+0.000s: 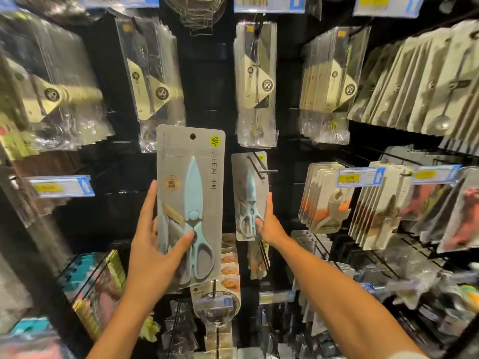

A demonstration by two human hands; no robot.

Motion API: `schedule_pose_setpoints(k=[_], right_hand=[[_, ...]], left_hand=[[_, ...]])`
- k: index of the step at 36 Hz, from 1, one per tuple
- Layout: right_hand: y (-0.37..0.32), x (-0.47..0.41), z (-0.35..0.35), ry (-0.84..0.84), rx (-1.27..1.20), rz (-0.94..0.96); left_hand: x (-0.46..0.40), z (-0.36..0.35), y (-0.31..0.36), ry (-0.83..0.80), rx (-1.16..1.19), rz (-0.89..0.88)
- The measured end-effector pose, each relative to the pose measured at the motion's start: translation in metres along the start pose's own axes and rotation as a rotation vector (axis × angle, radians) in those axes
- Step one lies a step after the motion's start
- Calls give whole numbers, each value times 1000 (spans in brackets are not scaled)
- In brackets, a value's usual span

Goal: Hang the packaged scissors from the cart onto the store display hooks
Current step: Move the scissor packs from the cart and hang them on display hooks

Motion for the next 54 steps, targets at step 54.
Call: schedule_pose_setpoints(k=[54], right_hand=[[-113, 190, 60, 35, -106, 187]], left_hand=[[17, -97, -61, -518, -109, 153]])
Point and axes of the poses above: each hand's wrist, its own x-axis away from the middle knuckle, its own z-axis out of the back of the hand, y = z × x, the point moved 3 cm from there along -x, towards the middle knuckle, and after that the axes turned 14 degrees about z, right-handed, at the moved point
